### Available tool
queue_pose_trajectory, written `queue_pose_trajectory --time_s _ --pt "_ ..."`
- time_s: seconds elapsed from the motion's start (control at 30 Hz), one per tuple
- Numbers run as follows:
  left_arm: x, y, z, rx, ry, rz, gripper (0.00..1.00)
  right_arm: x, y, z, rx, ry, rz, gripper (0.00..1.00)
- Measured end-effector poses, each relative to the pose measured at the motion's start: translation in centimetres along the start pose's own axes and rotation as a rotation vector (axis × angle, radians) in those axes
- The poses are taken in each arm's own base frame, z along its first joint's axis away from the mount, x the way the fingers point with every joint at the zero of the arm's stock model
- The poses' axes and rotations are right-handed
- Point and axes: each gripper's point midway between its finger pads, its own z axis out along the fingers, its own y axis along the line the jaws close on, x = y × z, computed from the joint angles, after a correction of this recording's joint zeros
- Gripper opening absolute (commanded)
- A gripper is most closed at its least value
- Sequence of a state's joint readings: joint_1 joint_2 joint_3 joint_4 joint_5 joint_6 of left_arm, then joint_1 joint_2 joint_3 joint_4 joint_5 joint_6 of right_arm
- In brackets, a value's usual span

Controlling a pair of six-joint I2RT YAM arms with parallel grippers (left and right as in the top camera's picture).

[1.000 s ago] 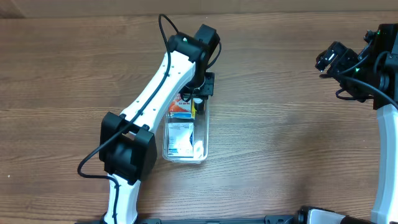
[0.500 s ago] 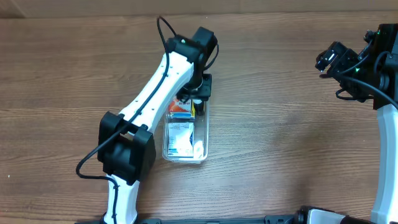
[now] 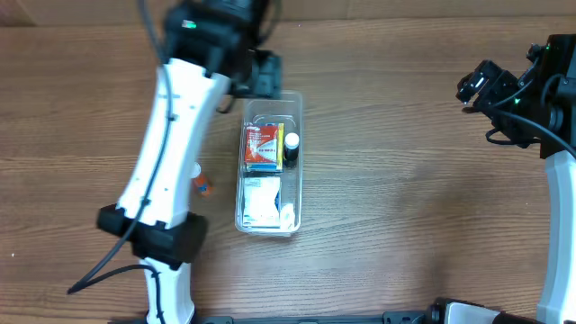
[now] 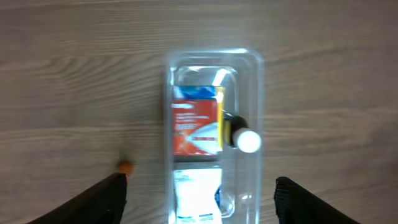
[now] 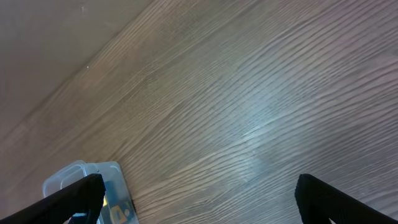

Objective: Pack container
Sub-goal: 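Move left gripper to the orange tube and grasp it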

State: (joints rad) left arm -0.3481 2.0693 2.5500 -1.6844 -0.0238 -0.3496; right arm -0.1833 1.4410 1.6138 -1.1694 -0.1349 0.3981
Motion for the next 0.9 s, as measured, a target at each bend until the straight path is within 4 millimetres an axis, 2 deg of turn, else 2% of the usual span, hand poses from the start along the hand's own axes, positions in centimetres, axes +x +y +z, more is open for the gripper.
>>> queue_pose_trajectory --time_s 0.1,0.23,0.33,0.5,0.9 --pt "-0.1 4.6 -0.4 -0.019 0.017 -0.088 0.74 0.0 0.0 0.0 0.0 0.0 0.0 1.0" --pt "3.3 9.5 0.6 -0.083 0.142 -0.173 0.71 0.0 0.0 0.0 0.0 0.001 0.0 1.0" --pt "5.8 11.8 2.4 -0.118 0.242 -0.219 0.71 0.0 0.0 0.0 0.0 0.001 0.0 1.0" --pt "9.0 12.9 6.3 -0.141 0.383 -0.207 0.67 0.0 0.0 0.0 0.0 0.001 -0.001 1.0" --pt "13.0 13.1 11.0 -0.133 0.504 -0.168 0.64 0.0 0.0 0.0 0.0 0.001 -0.002 1.0"
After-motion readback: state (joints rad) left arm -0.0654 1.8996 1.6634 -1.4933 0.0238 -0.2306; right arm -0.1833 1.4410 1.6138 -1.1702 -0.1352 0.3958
